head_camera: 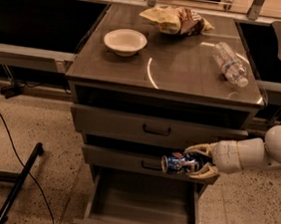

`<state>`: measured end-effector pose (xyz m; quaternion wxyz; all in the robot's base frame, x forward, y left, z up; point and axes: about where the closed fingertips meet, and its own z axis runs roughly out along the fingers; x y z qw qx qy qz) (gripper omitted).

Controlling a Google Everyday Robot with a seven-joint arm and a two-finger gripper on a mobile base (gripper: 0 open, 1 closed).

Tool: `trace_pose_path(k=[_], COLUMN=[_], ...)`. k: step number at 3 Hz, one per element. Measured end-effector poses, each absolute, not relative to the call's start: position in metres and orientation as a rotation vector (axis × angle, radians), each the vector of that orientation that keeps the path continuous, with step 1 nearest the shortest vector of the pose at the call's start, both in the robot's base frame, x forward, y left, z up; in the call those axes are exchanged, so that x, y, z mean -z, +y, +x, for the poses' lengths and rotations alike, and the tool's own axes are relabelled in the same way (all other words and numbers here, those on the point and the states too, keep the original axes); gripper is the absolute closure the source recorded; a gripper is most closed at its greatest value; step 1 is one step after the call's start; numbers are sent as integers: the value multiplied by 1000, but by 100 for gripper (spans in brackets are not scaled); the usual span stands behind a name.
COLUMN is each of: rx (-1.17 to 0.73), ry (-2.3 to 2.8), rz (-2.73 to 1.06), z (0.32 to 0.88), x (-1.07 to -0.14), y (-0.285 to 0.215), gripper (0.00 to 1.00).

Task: Pick pepsi can from bottom drawer and place on counter

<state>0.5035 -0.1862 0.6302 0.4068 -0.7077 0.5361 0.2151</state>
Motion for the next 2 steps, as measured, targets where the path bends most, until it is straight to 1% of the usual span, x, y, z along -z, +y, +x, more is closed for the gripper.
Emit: trace_pose_path(k=[1,2], rx=[-505,-502], ry=[1386,1384], rz=[-1770,-1772], z=[510,511], x=[-678,-681], y=[-210,-210], gripper=[100,100])
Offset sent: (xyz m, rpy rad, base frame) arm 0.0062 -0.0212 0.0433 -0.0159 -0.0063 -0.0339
